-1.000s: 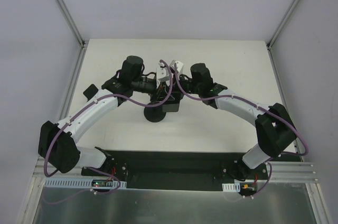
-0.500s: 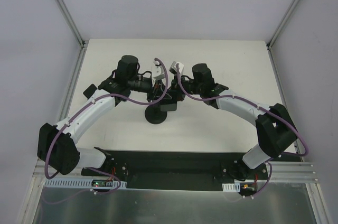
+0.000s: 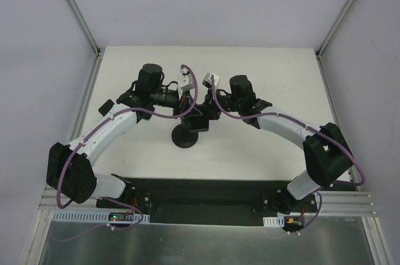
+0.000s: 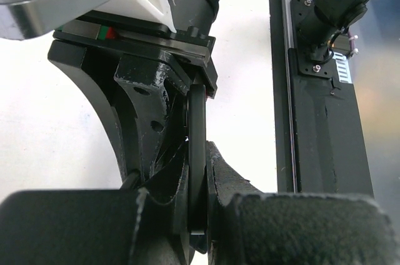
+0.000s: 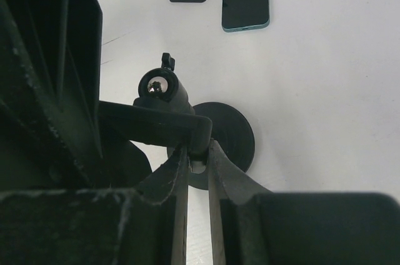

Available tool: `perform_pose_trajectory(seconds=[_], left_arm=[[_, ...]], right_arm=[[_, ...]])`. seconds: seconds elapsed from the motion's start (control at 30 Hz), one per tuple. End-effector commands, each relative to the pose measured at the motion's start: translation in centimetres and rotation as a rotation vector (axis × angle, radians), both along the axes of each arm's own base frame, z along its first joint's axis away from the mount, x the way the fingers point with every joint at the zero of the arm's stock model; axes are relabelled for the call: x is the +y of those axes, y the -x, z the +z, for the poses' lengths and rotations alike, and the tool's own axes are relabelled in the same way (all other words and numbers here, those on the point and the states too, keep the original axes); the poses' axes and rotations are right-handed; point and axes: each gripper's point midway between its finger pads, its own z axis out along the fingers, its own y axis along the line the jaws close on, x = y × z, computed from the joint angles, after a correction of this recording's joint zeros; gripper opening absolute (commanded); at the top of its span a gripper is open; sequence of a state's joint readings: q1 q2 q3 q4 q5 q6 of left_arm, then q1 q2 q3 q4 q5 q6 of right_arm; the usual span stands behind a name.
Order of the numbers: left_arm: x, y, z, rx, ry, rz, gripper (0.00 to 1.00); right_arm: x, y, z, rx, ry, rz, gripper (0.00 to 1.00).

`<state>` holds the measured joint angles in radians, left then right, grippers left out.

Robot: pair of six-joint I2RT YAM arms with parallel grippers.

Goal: Place the phone on the phone stand

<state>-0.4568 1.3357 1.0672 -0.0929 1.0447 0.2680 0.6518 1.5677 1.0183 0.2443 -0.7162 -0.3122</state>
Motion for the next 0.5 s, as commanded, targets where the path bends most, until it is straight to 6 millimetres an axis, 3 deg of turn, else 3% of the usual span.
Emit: perform_pose_trajectory(seconds=[0.0,0.2,0.33,0.4,0.47], left_arm=[[0.1,-1.5,2.3,-0.091,0.04,0.014,0.0],[1.2,-3.8,1.4,-0.114,-0.032,0.189,0.0],[2.6,-5.6,0.5,-0.175,-0.108,0.337,0.0],[2.8,-6.1,0.3,-0.195,-0.132,0.379,0.0],[3.9,-7.7,-0.2,-0.233,-0.193,0.499,0.0]], right_arm=[[-0.1,0.4,3.6,-0.069,-0.085,0.031,0.01],[-1.2,-2.5,4.3,-0.112,-0.104,-0.185,0.01],[-3.1,-5.4,4.6,-0.102,-0.11,-0.43,0.01],[-3.4,-5.4,4.6,-0.104,-0.118,-0.481,0.01],[-4.5,-6.3,5.3,-0.138,-0.113,-0.605,0.01]])
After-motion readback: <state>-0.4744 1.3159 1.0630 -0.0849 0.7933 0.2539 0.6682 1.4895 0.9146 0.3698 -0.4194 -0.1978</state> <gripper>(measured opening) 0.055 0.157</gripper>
